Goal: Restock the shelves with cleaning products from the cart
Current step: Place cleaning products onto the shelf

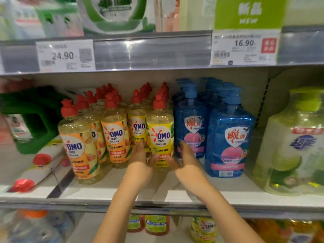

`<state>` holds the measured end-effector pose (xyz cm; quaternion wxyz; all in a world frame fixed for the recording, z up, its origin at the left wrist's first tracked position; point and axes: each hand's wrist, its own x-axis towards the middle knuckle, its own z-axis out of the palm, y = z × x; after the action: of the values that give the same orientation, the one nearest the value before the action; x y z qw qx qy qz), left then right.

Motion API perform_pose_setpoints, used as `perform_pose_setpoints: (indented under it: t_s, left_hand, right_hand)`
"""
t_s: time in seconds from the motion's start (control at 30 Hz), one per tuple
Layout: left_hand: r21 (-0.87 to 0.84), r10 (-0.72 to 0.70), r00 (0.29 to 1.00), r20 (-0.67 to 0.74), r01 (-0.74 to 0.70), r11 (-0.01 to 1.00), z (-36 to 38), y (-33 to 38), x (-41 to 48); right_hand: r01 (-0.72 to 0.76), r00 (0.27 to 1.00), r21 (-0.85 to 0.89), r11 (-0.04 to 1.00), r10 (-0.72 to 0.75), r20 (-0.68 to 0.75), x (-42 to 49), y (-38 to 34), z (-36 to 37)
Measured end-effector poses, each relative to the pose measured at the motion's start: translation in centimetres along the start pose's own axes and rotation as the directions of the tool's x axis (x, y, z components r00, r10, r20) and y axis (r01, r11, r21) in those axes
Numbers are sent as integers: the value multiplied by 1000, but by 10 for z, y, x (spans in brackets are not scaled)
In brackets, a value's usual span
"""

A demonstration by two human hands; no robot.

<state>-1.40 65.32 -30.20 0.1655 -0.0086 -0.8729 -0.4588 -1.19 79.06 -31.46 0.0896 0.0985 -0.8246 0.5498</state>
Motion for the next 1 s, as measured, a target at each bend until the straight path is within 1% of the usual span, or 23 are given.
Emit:
perform_pose_setpoints:
  t_s: [0.1, 0.17, 0.23, 0.3, 0.43, 0.5, 0.6, 0.7, 0.8, 1.0]
  left_hand:
    - [-131, 58, 991, -119, -74, 989, -15, 4, -40]
    - [-239, 72, 993, -97, -93, 967, -24, 9, -69]
    - [-362, 21, 997, -72, -46, 931, -32, 16, -95]
    - [-415, -37, 993, -114, -13, 910, -37, 19, -118]
    - [-382, -113, 974, -196, 31, 924, -50, 18, -170]
    - [-332, -141, 965, -223, 61, 941, -61, 17, -196]
    - [-270, -199, 935, -295, 118, 956, -80, 12, -229]
    - [-258, -251, 891, -377, 160, 953, -100, 6, -257]
    - [-301, -289, 829, -478, 155, 941, -123, 0, -286]
    - [-339, -347, 707, -616, 159, 927, -189, -26, -346]
  right_hand:
    - [111, 990, 141, 984, -97, -101, -33, -2, -17]
    - [149, 986, 236, 960, -125, -113, -56, -6, -24]
    - [155, 986, 343, 926, -125, -109, -76, -10, -28]
    - [139, 990, 409, 902, -114, -85, -91, -15, -30]
    - [118, 990, 450, 885, -140, 15, -116, -26, -23]
    - [78, 981, 495, 866, -156, 117, -131, -30, -15]
    - [6, 943, 558, 830, -190, 272, -150, -37, 3]
    - [-34, 921, 591, 806, -204, 331, -162, -42, 25]
    - [-58, 894, 583, 810, -217, 391, -177, -55, 50]
    - [-77, 795, 597, 799, -313, 520, -223, -103, 127]
